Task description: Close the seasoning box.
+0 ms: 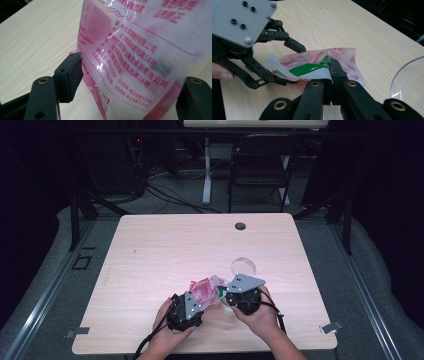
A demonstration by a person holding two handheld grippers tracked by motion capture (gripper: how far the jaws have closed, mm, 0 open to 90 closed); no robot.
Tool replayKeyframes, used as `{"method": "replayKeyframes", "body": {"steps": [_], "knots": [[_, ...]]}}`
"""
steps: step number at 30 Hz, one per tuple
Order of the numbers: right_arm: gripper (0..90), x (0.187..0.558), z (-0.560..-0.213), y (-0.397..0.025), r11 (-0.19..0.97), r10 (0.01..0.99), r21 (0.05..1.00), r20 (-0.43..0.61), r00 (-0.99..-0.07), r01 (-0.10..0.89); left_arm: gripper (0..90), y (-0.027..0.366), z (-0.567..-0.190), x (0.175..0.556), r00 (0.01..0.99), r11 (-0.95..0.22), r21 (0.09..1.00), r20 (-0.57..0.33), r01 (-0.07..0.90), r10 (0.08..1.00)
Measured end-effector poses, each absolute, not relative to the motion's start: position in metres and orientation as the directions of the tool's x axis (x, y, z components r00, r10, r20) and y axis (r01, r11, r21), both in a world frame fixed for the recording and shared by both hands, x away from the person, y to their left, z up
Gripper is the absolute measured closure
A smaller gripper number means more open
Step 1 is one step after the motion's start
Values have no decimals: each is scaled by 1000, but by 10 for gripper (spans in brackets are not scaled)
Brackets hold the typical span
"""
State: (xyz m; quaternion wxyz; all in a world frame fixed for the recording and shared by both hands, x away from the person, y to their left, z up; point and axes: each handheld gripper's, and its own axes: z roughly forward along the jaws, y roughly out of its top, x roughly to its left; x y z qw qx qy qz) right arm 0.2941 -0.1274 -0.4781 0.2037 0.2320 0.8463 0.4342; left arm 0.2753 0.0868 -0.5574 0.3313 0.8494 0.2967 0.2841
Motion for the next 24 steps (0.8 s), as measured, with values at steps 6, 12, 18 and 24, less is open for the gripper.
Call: {"method": "replayKeyframes", "body": {"steps": [6,12,18,24], "knots": [[900,293,-477,-125,523,563,827,-154,-812,206,320,91,-553,269,667,-600,733,275,320,692],[900,292,-477,-123,524,558,827,-154,-816,203,320,92,-549,259,667,-589,745,269,313,695],[900,292,-477,-123,528,556,825,-156,-817,201,320,96,-542,248,673,-564,768,246,304,698],[900,291,-477,-120,528,553,826,-158,-818,197,335,91,-529,243,679,-531,798,224,284,700]]}}
